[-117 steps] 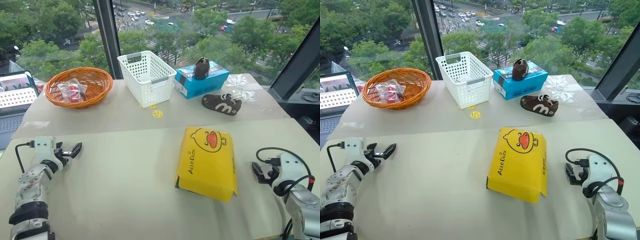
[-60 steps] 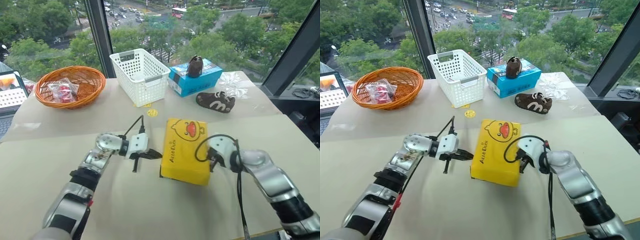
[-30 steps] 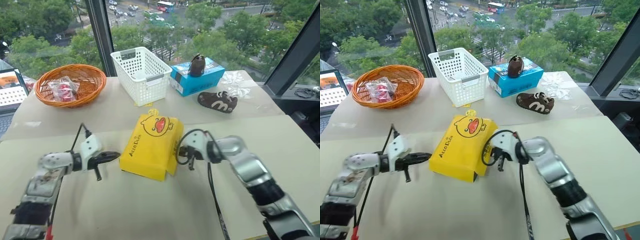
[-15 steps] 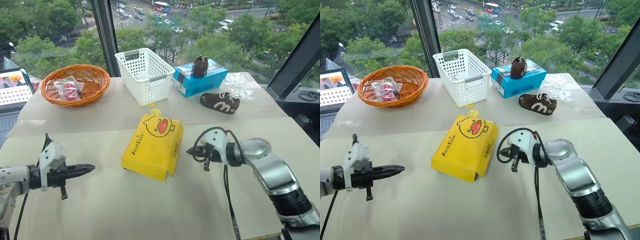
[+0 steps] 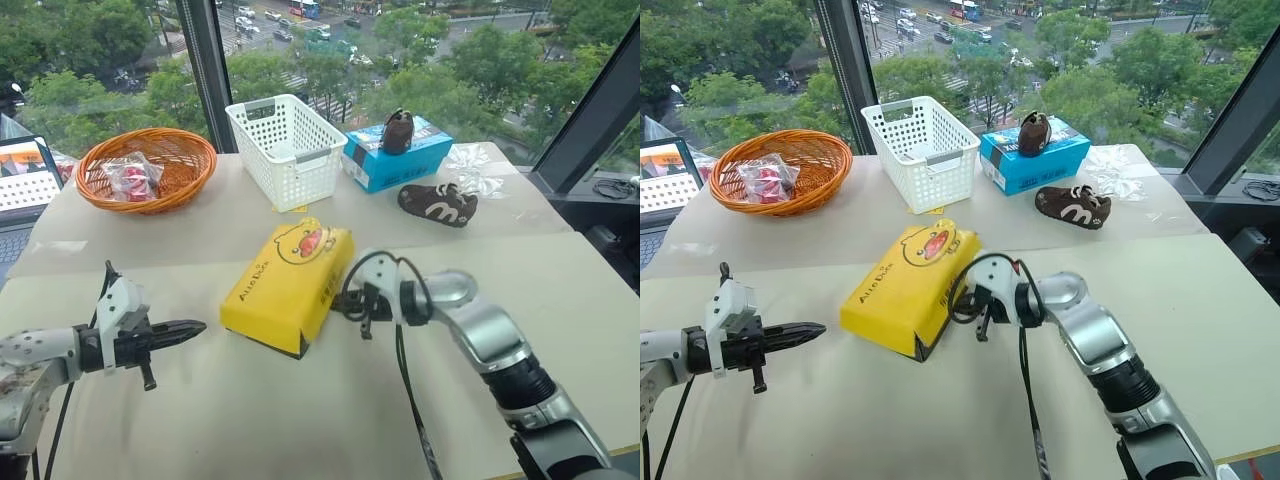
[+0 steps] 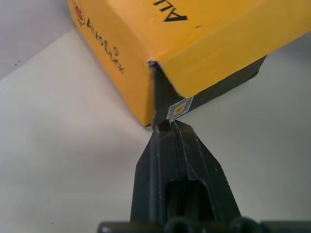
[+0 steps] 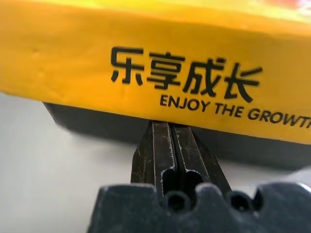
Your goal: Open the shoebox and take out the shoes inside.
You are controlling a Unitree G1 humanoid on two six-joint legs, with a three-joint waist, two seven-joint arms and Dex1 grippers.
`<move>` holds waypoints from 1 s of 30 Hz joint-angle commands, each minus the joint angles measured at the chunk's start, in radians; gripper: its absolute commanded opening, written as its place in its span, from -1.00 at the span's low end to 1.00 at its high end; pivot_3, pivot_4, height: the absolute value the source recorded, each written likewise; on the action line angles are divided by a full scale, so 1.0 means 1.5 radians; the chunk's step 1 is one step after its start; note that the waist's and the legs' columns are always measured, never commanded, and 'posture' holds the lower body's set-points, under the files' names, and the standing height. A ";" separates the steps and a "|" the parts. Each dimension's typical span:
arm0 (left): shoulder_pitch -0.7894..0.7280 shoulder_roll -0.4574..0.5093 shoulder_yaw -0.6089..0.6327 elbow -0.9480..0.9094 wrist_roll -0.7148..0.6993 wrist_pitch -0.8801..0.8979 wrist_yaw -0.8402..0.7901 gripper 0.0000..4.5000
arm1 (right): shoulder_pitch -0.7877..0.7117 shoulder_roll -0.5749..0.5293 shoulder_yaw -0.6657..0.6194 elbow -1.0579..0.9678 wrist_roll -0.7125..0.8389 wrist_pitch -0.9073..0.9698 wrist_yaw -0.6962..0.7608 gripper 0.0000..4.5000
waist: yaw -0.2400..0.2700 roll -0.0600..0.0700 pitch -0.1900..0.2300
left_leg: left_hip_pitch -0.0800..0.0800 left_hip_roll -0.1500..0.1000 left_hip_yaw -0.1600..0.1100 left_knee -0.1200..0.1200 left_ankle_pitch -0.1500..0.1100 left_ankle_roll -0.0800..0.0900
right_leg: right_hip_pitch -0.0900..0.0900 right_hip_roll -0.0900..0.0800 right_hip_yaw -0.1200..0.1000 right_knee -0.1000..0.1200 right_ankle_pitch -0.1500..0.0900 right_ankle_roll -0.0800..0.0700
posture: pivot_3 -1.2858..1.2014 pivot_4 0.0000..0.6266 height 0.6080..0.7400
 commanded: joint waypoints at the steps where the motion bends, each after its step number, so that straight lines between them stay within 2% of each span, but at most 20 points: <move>1: -0.003 0.006 0.004 -0.026 -0.003 -0.008 0.004 -1.00 | -0.066 0.022 -0.017 0.017 0.037 0.001 0.019 -0.99 | -0.001 0.000 0.000 | 0.000 0.000 0.000 0.000 0.000 0.000 | 0.000 0.000 0.000 0.000 0.000 0.000 | 0.03 -0.52 0.86; 5: -0.001 0.007 0.013 -0.038 -0.009 -0.002 0.011 -1.00 | -0.132 0.055 0.003 0.089 0.025 -0.034 0.027 -0.99 | -0.002 0.000 0.000 | 0.001 0.000 0.000 0.000 0.001 -0.001 | 0.000 0.001 0.000 0.001 0.000 0.000 | 0.03 -0.52 0.86; 10: 0.037 0.016 0.066 -0.082 -0.041 0.029 0.013 -1.00 | -0.250 0.163 0.035 0.272 -0.025 -0.130 -0.003 -0.99 | -0.010 0.001 0.001 | 0.000 0.000 0.000 0.000 0.001 -0.002 | -0.002 0.001 0.001 0.003 0.000 -0.001 | 0.03 -0.52 0.86; 13: 0.119 0.022 0.155 -0.145 -0.078 0.067 -0.006 -1.00 | -0.386 0.262 0.024 0.510 -0.058 -0.228 -0.050 -0.99 | -0.019 0.000 0.002 | 0.000 0.000 0.001 0.000 0.003 -0.006 | -0.004 0.000 0.001 0.008 -0.001 -0.002 | 0.03 -0.52 0.86; 15: 0.158 0.014 0.199 -0.178 -0.103 0.088 -0.004 -1.00 | -0.454 0.303 0.006 0.635 -0.064 -0.274 -0.066 -0.99 | -0.024 0.001 0.002 | -0.001 0.000 0.001 -0.001 0.004 -0.007 | -0.007 0.000 0.002 0.009 -0.001 -0.003 | 0.03 -0.52 0.86; 20: 0.253 -0.031 0.275 -0.279 -0.152 0.119 0.021 -1.00 | -0.557 0.367 -0.021 0.833 -0.085 -0.374 -0.081 -0.99 | -0.019 0.002 0.003 | -0.002 0.000 -0.002 -0.003 0.005 -0.009 | -0.007 0.000 0.000 0.009 -0.002 -0.004 | 0.03 -0.52 0.86; 26: 0.306 -0.067 0.297 -0.345 -0.177 0.130 0.066 -1.00 | -0.597 0.399 -0.041 0.889 -0.103 -0.430 -0.060 -0.99 | -0.020 0.003 0.004 | -0.003 0.000 -0.002 -0.003 0.005 -0.009 | -0.007 0.000 0.000 0.009 -0.002 -0.004 | 0.03 -0.52 0.86; 29: 0.306 -0.069 0.293 -0.348 -0.179 0.130 0.078 -1.00 | -0.589 0.377 -0.044 0.847 -0.104 -0.436 -0.015 -0.99 | -0.020 0.003 0.004 | -0.003 0.000 -0.003 -0.003 0.005 -0.009 | -0.007 0.000 0.000 0.009 -0.003 -0.005 | 0.03 -0.52 0.86; 30: 0.303 -0.070 0.284 -0.347 -0.175 0.127 0.082 -1.00 | -0.566 0.349 -0.040 0.778 -0.095 -0.416 0.028 -0.99 | -0.020 0.003 0.004 | -0.003 0.000 -0.003 -0.003 0.004 -0.008 | -0.007 0.000 0.000 0.009 -0.003 -0.005 | 0.03 -0.52 0.86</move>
